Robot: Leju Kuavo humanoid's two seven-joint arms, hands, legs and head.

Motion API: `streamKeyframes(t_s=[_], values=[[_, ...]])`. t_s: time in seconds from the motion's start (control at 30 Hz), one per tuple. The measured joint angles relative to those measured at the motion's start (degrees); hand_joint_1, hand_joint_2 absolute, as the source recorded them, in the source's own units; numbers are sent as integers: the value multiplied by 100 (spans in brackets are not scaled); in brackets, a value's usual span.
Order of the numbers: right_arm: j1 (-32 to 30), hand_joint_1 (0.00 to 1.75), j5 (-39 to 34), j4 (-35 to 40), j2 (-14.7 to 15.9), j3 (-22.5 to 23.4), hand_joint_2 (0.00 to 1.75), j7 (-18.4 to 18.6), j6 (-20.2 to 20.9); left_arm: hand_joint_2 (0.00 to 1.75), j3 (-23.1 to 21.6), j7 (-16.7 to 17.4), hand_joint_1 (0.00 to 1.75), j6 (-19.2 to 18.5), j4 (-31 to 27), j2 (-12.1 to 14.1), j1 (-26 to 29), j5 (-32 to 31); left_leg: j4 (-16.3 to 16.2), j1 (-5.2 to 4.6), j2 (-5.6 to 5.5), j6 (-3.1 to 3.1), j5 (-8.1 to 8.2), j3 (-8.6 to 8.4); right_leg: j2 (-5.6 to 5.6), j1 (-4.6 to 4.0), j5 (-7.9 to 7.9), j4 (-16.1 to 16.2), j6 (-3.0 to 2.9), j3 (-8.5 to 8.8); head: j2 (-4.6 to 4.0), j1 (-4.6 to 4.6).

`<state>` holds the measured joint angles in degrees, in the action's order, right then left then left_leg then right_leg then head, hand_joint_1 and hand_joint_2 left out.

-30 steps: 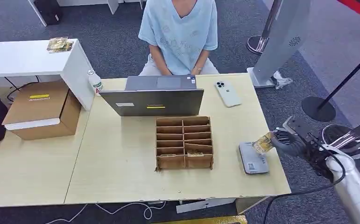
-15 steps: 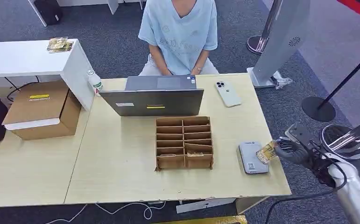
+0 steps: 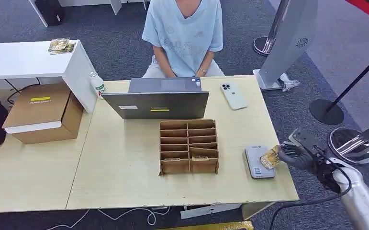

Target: Pass the card to the sensor for recognition and then transmit it.

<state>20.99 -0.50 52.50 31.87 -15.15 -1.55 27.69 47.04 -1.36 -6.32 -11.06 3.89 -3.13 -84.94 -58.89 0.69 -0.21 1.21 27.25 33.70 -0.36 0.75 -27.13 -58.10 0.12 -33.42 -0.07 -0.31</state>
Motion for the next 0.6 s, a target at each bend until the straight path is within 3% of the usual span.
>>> streamKeyframes(t_s=[0.6], values=[[-191, 175, -2, 175, -2, 4, 175, -22, 59, 175, 0, -15, 0, -4, 0, -2, 0, 0, 0, 0, 1, 0, 0, -1, 1, 0, 0, 0, 0, 0, 0, 0]])
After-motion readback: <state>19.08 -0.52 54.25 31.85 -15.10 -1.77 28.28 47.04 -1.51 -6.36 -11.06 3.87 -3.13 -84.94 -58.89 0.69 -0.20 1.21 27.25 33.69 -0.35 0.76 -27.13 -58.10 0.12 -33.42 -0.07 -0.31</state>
